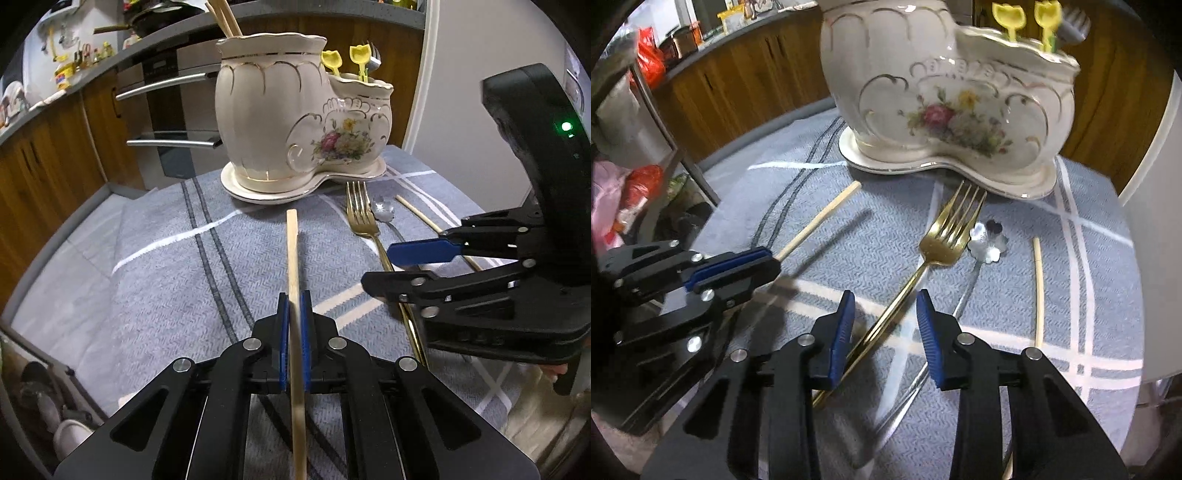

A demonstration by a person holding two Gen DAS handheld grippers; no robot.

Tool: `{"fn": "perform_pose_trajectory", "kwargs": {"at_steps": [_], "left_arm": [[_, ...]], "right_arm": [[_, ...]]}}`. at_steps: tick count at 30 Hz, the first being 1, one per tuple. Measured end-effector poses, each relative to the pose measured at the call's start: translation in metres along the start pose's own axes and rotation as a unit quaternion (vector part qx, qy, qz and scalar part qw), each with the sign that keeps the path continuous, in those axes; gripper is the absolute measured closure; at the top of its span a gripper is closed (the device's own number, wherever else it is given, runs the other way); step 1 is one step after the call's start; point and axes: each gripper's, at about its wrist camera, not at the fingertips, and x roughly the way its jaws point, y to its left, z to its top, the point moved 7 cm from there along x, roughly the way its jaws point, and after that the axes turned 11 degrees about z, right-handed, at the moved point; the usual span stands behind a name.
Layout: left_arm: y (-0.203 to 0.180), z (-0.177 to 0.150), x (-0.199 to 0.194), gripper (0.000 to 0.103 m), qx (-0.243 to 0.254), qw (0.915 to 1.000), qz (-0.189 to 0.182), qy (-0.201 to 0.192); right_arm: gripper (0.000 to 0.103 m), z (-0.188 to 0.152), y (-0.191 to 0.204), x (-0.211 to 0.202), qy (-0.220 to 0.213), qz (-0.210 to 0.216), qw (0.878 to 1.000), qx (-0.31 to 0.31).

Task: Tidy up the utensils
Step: 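Close the left tool on a chopstick while the right tool grasps a gold fork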

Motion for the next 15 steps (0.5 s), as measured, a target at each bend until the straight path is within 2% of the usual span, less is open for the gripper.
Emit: {"fn": "perform_pose_trajectory", "kwargs": {"at_steps": [2, 4, 15], "left_arm": [[0.001, -0.001, -0.001, 0.096, 0.000, 1.0000, -0.003, -0.002], [0.002, -0.001, -0.003, 0.096, -0.002, 1.0000, -0.003, -0.003], [0.003, -0.004, -0.008, 0.096, -0.004, 0.9999, -0.008, -0.008]], "right_arm": [[0.072, 0.000, 0.003, 0.001, 0.001, -0.014, 1.000, -0.011], [0.083, -0.001, 0.005, 0.001, 0.003, -0.016, 1.000, -0.009], [0.094, -0.019, 0.010, -0.010, 0.036, -0.018, 0.999, -0.025]]}}
